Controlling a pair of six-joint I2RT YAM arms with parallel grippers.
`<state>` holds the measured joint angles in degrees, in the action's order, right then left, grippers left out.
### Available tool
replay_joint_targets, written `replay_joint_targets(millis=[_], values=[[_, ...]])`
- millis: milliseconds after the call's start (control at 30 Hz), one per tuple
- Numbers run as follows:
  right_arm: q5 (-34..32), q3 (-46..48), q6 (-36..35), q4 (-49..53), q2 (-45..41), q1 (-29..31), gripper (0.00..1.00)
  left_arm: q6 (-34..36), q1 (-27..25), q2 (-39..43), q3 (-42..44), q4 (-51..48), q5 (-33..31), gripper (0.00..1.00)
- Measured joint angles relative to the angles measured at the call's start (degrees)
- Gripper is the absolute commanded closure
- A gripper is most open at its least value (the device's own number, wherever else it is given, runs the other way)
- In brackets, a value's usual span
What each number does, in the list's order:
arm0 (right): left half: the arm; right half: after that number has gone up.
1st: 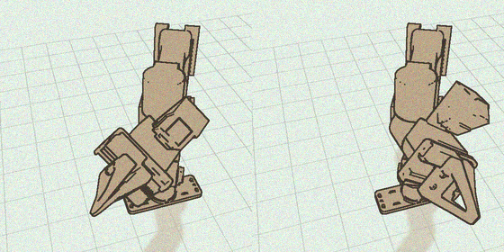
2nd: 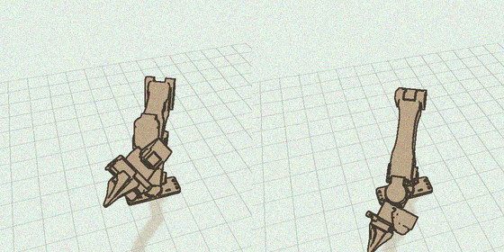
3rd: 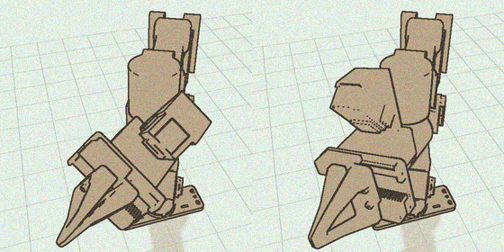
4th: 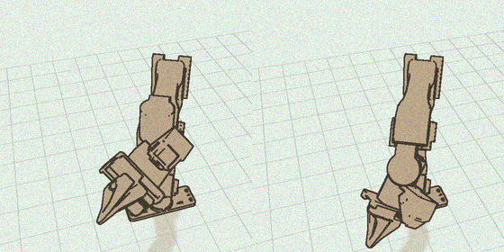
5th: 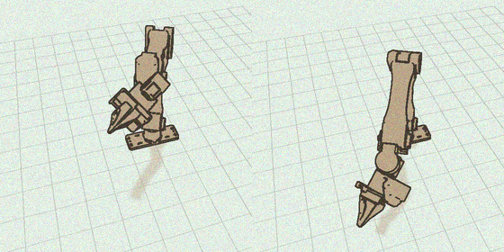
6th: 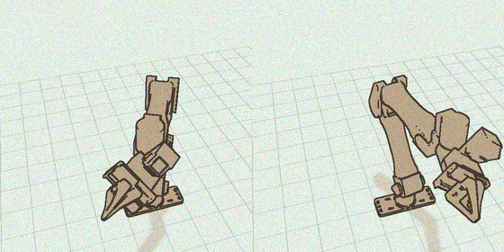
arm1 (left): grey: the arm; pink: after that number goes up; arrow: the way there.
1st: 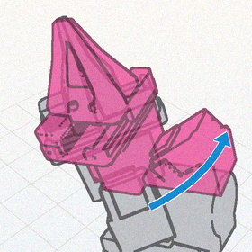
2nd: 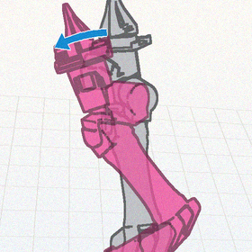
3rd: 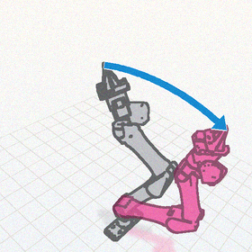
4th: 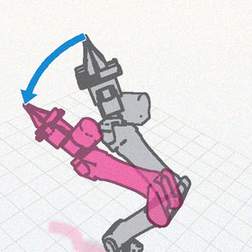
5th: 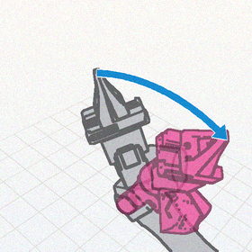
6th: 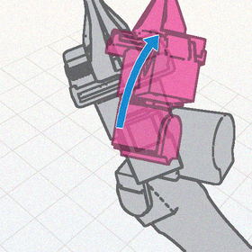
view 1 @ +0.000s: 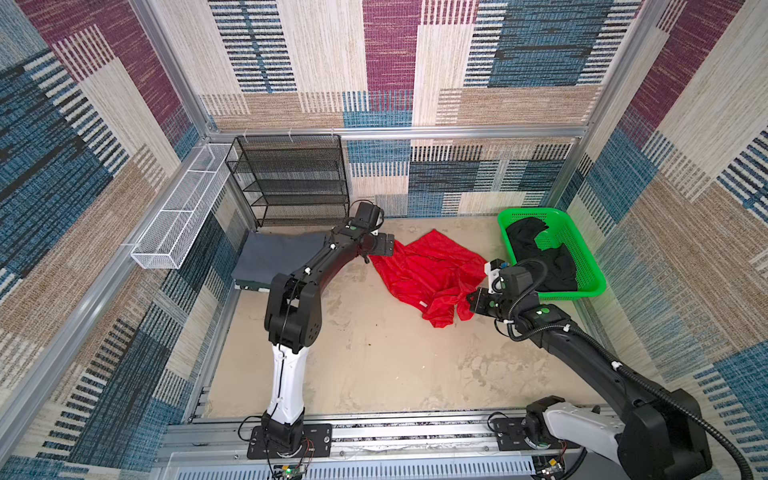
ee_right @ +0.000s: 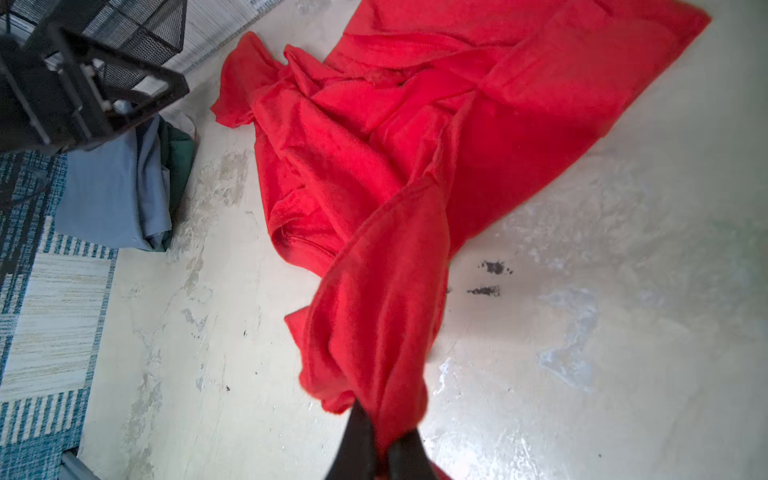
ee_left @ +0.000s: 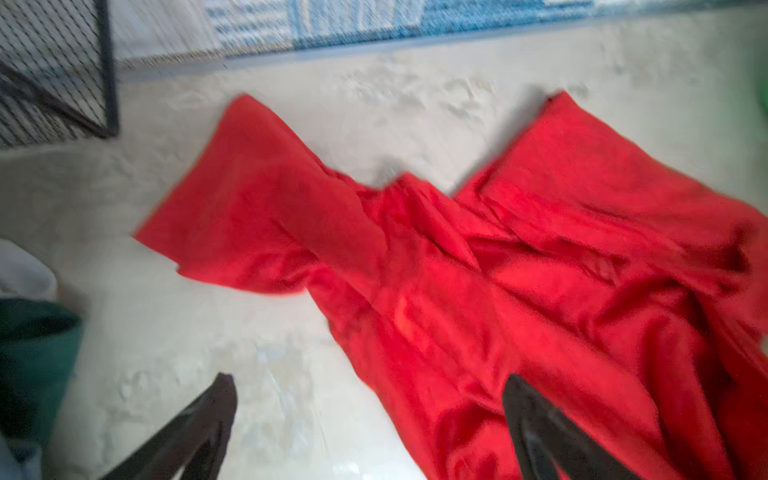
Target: Fold and stack the t-shirts
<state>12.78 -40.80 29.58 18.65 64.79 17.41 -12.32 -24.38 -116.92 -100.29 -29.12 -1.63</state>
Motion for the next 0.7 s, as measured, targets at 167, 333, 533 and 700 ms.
replay_joint_targets(millis=[167, 333, 533, 700], values=[[2.5, 2.4, 1.6, -0.4, -1.6, 0.0, 1.0, -2.8, -2.7, 12.4, 17.7, 7.6, 0.7, 0.02], [3.8, 3.7, 3.5, -0.6, -5.8, 0.0, 1.0, -5.4, -6.8, 16.5, 27.4, 11.6, 3.9, 0.06], [3.7, 5.3, 5.3, -1.0, -10.8, 0.0, 1.0, -7.5, -7.4, 11.9, 28.7, 12.9, 4.8, 0.1], [3.6, 6.4, 5.9, -1.2, -13.2, 0.0, 1.0, -7.6, -7.4, 5.9, 24.0, 12.1, 5.1, 0.18]])
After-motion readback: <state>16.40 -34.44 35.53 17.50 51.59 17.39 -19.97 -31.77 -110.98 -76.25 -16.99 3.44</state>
